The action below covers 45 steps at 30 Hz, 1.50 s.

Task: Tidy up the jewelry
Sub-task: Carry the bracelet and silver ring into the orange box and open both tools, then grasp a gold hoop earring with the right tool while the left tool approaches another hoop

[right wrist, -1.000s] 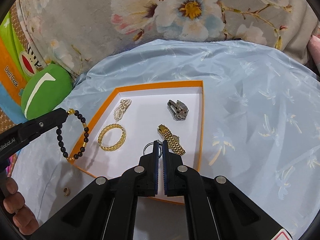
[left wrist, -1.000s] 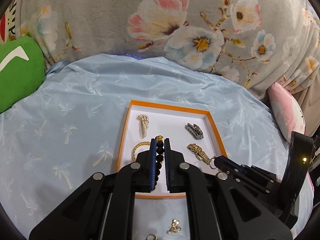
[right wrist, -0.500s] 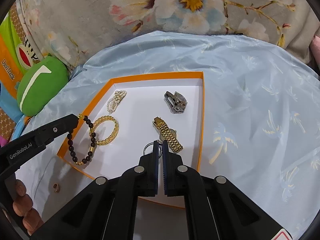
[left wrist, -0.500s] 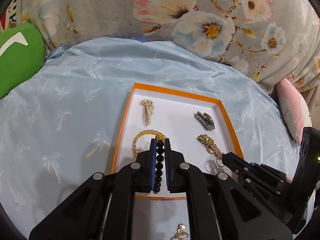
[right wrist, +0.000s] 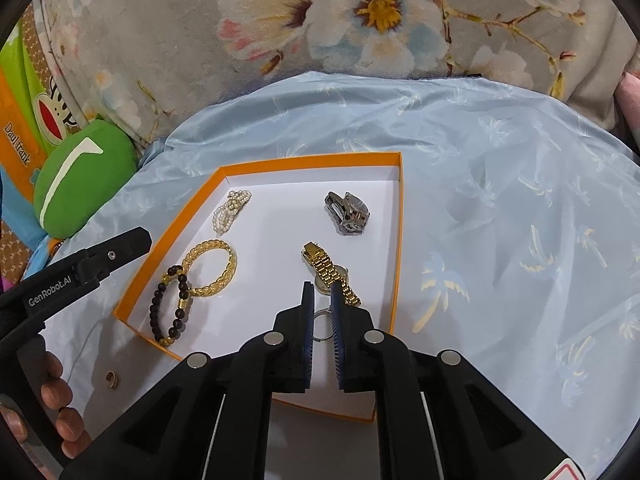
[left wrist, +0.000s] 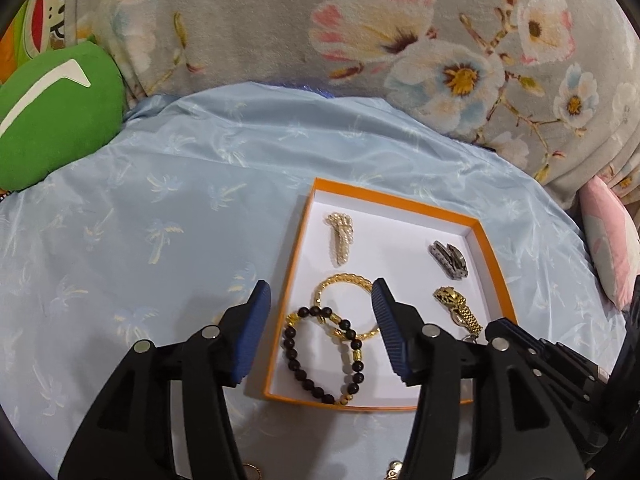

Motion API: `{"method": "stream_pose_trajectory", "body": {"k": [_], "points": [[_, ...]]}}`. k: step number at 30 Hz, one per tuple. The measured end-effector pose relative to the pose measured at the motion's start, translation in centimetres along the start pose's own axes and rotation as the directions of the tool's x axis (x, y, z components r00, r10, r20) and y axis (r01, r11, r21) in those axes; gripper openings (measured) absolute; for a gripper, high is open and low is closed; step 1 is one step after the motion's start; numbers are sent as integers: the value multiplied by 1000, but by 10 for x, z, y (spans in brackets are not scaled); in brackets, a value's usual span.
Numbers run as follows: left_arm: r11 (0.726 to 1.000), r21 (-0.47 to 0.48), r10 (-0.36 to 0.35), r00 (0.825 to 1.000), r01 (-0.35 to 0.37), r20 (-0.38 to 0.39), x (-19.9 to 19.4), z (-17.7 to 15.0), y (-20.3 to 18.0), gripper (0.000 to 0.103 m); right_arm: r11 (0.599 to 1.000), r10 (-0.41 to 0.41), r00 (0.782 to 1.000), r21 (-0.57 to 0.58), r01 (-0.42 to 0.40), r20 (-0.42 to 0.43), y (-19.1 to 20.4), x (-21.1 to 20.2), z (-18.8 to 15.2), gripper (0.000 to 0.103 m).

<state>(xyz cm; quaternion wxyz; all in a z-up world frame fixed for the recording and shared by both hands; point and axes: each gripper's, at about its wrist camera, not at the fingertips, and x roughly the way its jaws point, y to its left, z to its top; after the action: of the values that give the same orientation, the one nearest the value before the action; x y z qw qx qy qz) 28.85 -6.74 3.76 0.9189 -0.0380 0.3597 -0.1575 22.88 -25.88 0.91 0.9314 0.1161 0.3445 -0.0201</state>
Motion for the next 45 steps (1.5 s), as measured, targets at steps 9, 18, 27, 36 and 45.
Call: {"method": "stream_pose_trajectory", "body": {"k": [9, 18, 27, 36, 45], "points": [[1000, 0, 19, 999, -19, 38, -21, -2, 8, 51, 1000, 14, 998, -4, -14, 60, 1, -27, -3, 12], [999, 12, 53, 998, -53, 31, -60, -44, 29, 51, 999, 40, 999, -11, -39, 25, 6, -62, -44, 12], [994, -2, 108, 993, -108, -49, -80, -95, 54, 57, 996, 47, 998, -75, -51, -50, 35, -82, -96, 22], [993, 17, 115, 991, -114, -63, -81, -103, 51, 65, 997, 16, 994, -75, -25, -110, 42, -75, -103, 38], [993, 24, 119, 990, -117, -82, -77, -103, 50, 65, 994, 10, 990, -110, -26, -144, 51, -68, -106, 38]]}}
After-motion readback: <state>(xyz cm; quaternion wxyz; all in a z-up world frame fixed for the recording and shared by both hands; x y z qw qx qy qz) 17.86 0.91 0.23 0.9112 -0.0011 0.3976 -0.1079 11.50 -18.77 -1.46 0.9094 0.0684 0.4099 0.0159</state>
